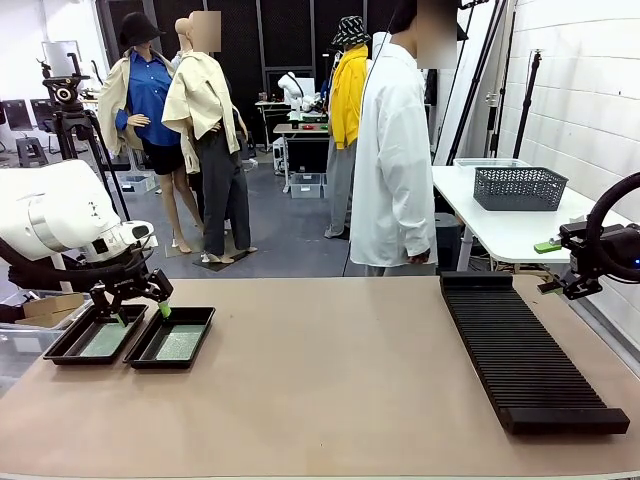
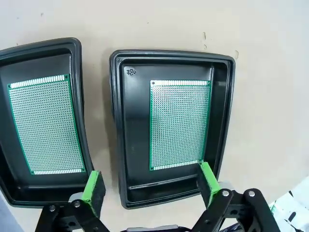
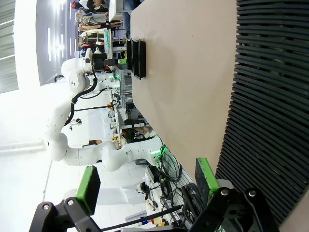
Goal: Inspect and transfer BCBs to ESD trays.
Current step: Pick up the ESD tray and place it on the left side of the table.
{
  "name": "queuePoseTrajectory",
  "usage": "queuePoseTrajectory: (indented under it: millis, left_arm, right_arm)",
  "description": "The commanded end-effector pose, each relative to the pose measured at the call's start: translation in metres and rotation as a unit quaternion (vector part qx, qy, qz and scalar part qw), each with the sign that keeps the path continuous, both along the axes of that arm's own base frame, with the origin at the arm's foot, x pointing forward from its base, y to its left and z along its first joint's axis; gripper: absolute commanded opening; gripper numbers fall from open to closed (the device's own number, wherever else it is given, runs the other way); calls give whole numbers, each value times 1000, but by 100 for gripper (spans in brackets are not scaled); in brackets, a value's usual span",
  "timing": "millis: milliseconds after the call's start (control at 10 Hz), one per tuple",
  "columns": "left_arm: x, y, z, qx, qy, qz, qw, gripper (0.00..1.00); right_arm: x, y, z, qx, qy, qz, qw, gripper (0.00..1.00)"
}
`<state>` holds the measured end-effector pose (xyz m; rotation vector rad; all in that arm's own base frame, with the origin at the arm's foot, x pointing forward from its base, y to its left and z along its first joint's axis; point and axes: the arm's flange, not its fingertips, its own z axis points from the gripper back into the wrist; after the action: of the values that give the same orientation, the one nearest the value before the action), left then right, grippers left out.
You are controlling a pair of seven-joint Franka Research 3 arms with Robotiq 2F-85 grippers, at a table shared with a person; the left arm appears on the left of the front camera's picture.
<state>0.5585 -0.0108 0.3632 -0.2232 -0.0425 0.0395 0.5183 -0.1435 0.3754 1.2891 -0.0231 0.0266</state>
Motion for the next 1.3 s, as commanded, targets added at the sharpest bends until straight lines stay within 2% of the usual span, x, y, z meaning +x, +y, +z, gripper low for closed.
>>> queuePoseTrajectory:
  millis: [0,700,800,900,1100,1200]
  left_arm:
    - [0,0,1,0,-2,0,1000,100]
    - [0,0,0,0,0,0,1000,100]
    - [-6,-5,7,-20,6,-22,1000,100]
    - [-9,5,33,-71,-15,-11,997,100]
    - [-10,28,69,-118,-45,1,992,100]
    - [-12,40,81,-144,-41,5,989,100]
  right_arm:
    - [0,3,2,-2,4,-6,1000,100]
    - [0,3,2,-2,4,-6,1000,100]
    - [0,3,2,-2,4,-6,1000,100]
    - [0,3,2,-2,4,-6,1000,100]
    - [0,3,2,-2,4,-6,1000,100]
    - [0,3,2,-2,4,-6,1000,100]
